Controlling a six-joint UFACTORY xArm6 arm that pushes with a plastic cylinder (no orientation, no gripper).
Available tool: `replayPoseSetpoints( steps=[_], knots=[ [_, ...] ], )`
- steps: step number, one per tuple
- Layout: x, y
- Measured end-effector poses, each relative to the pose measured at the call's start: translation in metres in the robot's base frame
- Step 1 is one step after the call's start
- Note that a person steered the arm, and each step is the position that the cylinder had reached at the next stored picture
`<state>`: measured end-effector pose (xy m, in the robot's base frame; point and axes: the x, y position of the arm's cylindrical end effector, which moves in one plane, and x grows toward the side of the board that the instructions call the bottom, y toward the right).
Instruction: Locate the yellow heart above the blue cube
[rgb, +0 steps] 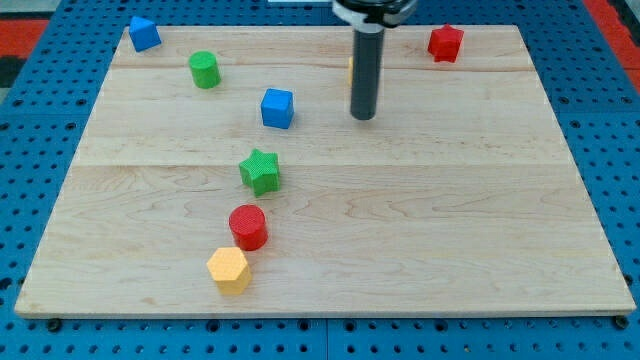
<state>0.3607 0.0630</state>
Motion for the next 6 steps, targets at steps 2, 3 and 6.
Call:
replayPoseSetpoints(
  steps=[2,3,6],
  knots=[
    [-0.040,0.054],
    [-0.077,0.046],
    [-0.069,-0.070]
  ],
)
